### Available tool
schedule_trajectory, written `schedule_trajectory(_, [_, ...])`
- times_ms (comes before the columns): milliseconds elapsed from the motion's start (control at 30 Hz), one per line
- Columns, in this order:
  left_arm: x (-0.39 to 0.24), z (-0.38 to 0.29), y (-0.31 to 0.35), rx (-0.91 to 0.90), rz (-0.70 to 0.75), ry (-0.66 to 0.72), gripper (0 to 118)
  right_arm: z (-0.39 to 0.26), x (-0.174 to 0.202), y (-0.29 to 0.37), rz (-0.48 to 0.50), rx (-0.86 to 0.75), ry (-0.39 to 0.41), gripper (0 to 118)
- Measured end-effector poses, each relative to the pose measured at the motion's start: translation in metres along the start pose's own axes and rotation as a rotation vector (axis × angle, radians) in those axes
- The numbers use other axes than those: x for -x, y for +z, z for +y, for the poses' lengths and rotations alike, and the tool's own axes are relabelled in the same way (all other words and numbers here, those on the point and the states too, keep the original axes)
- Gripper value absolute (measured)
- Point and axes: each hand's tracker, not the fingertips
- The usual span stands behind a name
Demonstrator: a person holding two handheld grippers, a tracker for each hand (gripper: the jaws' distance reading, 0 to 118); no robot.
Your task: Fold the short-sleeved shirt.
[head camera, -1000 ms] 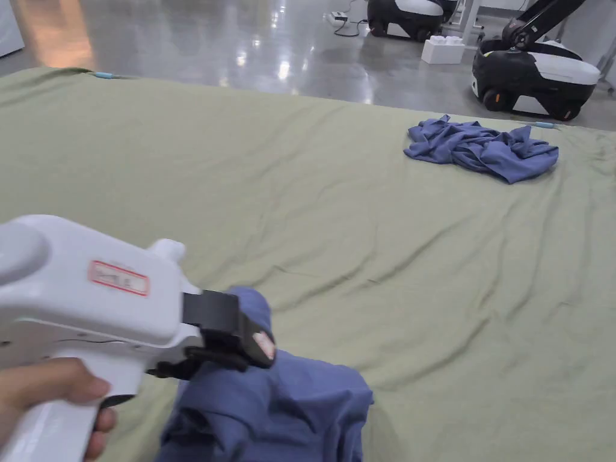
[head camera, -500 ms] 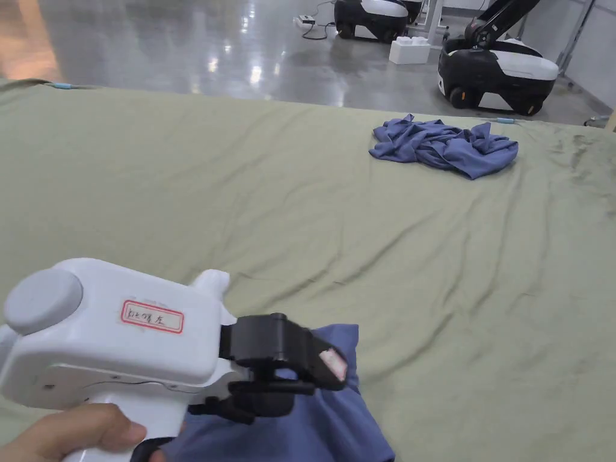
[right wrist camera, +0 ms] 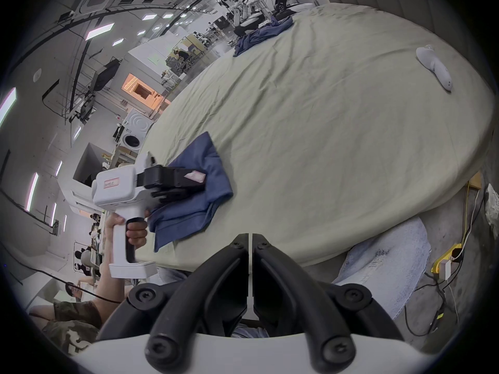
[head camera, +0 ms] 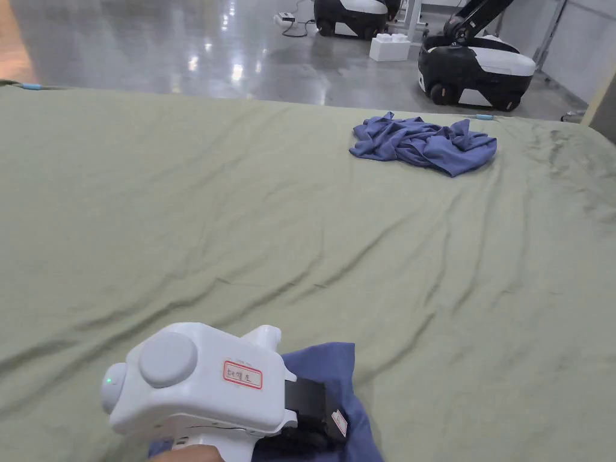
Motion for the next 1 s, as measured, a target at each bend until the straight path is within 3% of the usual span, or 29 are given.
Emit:
schedule_trajectory(100, [0.004, -0.001, 0.012, -0.026, -0.046, 0.057, 9, 0.007, 0.01, -0.01, 0.006, 0.012, 0.018, 4])
schedule_trajectory(200, [0.002, -0.02, 0.073, -0.11, -0.227, 0.062, 9, 0.026, 0.036, -0.03, 0.113, 0.012, 0.101, 4])
schedule_trajectory(300, [0.012, -0.048, 0.157, -0.267, -0.346, 0.033, 9, 0.052, 0.073, -0.073, 0.347, 0.024, 0.167, 4])
schedule_trajectory(400, [0.033, -0.074, 0.219, -0.507, -0.201, -0.029, 9, 0.074, 0.098, -0.143, 0.562, 0.157, 0.098, 4])
schedule_trajectory(467, [0.051, -0.084, 0.238, -0.592, -0.11, -0.011, 9, 0.077, 0.107, -0.186, 0.555, 0.272, 0.041, 4])
schedule_trajectory(500, [0.059, -0.085, 0.242, -0.595, -0.108, 0.026, 9, 0.076, 0.108, -0.199, 0.503, 0.304, 0.03, 3])
schedule_trajectory(567, [0.077, -0.088, 0.247, -0.559, -0.182, 0.107, 9, 0.071, 0.104, -0.223, 0.392, 0.349, 0.071, 3])
schedule_trajectory(600, [0.084, -0.09, 0.246, -0.554, -0.22, 0.126, 9, 0.067, 0.1, -0.231, 0.386, 0.369, 0.067, 3])
schedule_trajectory(700, [0.097, -0.085, 0.232, -0.536, -0.237, 0.15, 9, 0.065, 0.087, -0.237, 0.45, 0.381, -0.067, 3])
schedule_trajectory(733, [0.1, -0.081, 0.225, -0.516, -0.242, 0.162, 15, 0.066, 0.087, -0.237, 0.448, 0.386, -0.061, 3])
schedule_trajectory(767, [0.105, -0.076, 0.216, -0.492, -0.25, 0.173, 32, 0.066, 0.089, -0.236, 0.447, 0.383, -0.041, 3])
schedule_trajectory(833, [0.113, -0.066, 0.196, -0.429, -0.252, 0.21, 102, 0.065, 0.093, -0.232, 0.434, 0.375, -0.011, 3])
schedule_trajectory(867, [0.117, -0.061, 0.184, -0.392, -0.253, 0.226, 107, 0.065, 0.095, -0.232, 0.427, 0.372, 0.002, 3])
schedule_trajectory(1000, [0.131, -0.043, 0.141, -0.268, -0.232, 0.272, 107, 0.064, 0.095, -0.231, 0.425, 0.367, 0.01, 3])
